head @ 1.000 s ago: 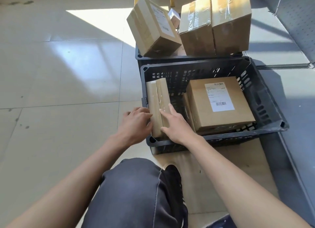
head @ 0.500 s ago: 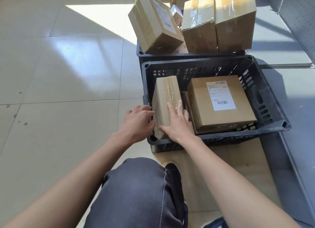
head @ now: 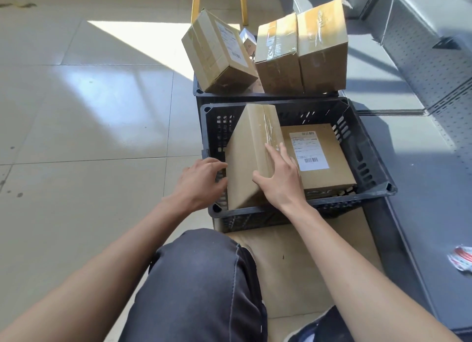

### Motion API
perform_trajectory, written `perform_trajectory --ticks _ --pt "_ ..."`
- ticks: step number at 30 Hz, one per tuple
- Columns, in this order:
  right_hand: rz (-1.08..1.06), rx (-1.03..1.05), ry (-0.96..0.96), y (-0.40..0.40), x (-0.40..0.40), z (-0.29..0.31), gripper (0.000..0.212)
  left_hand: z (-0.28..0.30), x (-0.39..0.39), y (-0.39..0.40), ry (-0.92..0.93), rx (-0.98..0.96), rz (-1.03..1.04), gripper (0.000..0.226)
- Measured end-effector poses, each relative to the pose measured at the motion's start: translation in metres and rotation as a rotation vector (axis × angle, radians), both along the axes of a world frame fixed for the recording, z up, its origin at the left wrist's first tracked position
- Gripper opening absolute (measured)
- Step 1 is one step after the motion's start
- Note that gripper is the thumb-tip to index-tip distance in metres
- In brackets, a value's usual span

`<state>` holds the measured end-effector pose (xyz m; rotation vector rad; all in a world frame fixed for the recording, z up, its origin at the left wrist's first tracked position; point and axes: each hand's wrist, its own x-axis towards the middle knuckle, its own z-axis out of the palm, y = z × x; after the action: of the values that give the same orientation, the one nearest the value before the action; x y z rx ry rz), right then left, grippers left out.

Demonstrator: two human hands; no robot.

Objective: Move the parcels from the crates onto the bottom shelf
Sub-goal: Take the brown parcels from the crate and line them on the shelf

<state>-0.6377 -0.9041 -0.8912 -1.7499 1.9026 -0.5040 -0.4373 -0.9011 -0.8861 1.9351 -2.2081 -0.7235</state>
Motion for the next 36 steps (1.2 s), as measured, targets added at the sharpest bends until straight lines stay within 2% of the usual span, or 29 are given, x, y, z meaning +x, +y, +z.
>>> perform_trajectory --ticks 8,15,18,20,22,25,31,36 --pt "0.032 -0.229 -0.011 0.029 -0.022 0.077 0.097 0.088 -0.044 0.0 0.435 -0.048 0.056 0.058" --pt "0.092 -0.339 -0.034 0.051 -0.042 0.122 0.098 0.132 -0.097 0.019 0.786 -0.012 0.127 0.062" --pt "0.16 -0.349 -0.13 0.061 -0.061 0.13 0.083 0.133 -0.112 0.024 0.799 -0.027 0.134 0.057" --pt "0.189 -0.331 -0.167 0.067 -0.072 0.133 0.083 0.133 -0.12 0.028 0.829 0.002 0.148 0.058" --pt "0.188 -0.328 -0.189 0.07 -0.083 0.133 0.087 0.131 -0.128 0.032 0.841 0.044 0.154 0.071" --pt "0.158 -0.336 -0.231 0.07 -0.096 0.131 0.088 0.126 -0.138 0.036 0.812 0.082 0.131 0.102" --pt "0.124 -0.368 -0.465 0.054 -0.098 0.13 0.098 0.127 -0.153 0.032 0.816 -0.019 0.139 0.108" --pt "0.101 -0.334 -0.675 0.051 -0.096 0.132 0.093 0.127 -0.158 0.029 0.815 -0.093 0.171 0.115"
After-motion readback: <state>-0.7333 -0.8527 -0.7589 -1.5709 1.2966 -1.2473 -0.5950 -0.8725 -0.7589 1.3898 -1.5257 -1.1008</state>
